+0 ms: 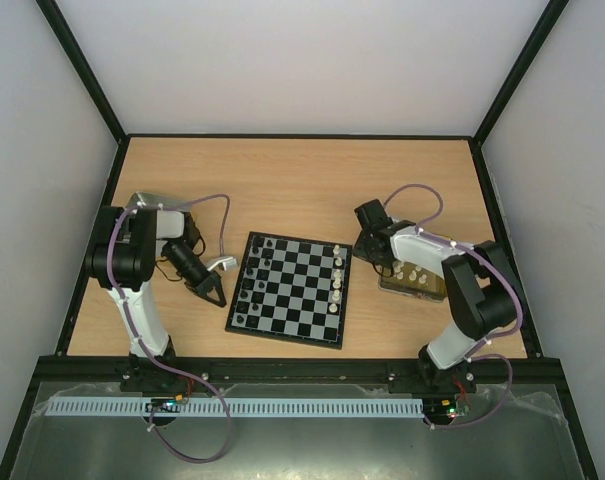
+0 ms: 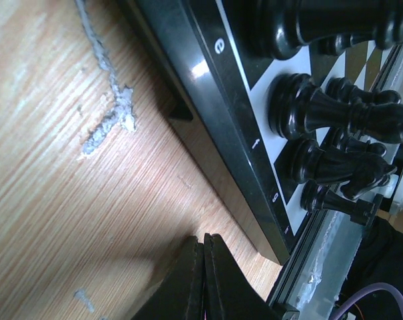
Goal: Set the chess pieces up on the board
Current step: Move the chessboard to the center of the board.
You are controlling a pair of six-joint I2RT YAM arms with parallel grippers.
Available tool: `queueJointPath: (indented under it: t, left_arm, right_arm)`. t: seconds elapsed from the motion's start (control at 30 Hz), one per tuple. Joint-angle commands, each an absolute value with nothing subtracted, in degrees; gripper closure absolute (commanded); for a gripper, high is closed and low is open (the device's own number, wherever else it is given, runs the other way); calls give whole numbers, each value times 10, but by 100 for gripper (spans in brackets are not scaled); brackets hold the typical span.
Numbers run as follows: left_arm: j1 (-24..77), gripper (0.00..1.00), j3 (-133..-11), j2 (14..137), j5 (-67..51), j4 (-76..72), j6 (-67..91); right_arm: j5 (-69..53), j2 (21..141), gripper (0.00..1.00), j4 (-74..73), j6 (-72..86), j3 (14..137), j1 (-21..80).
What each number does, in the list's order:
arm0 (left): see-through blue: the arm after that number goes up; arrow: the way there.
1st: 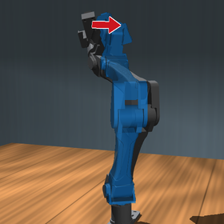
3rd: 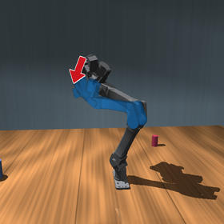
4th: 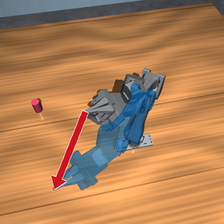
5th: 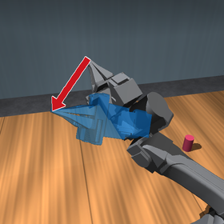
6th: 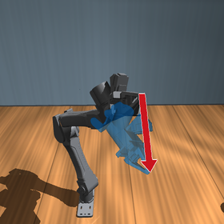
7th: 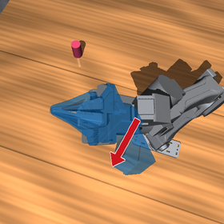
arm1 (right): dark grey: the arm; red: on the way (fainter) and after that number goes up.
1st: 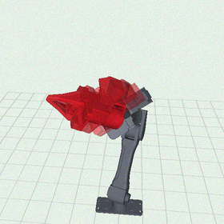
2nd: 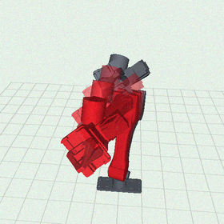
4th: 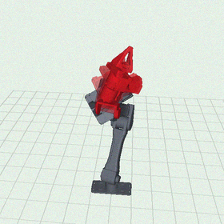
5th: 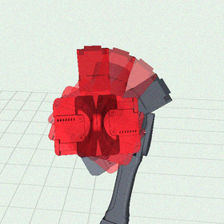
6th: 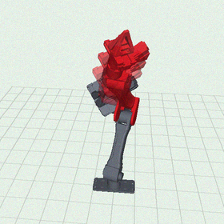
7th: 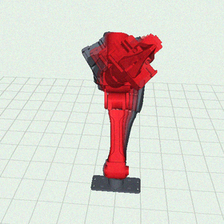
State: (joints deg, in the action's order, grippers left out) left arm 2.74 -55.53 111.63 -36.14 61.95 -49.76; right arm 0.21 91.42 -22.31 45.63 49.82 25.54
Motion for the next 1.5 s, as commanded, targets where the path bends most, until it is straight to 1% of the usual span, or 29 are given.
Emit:
queueJointPath:
  t: [0.0,0.2,0.4,0.8,1.27,1.47]
  left_arm:
    - [25,98,-562,1127,-361,586,-499]
    - [26,98,-568,1140,-376,587,-498]
    - [27,98,-568,1154,-383,585,-499]
    - [37,98,-581,1167,-401,586,-492]
    - [42,98,-610,1182,-428,599,-491]
    - [42,98,-604,1179,-429,596,-491]
  right_arm:
    - [-31,949,98,-184,463,504,246]
    - [-89,981,98,-149,473,506,243]
    - [-120,992,98,-135,479,523,242]
    - [-133,1030,98,-150,460,597,226]
    - [-158,1060,98,-146,454,636,213]
    - [-169,1078,98,-146,453,656,213]
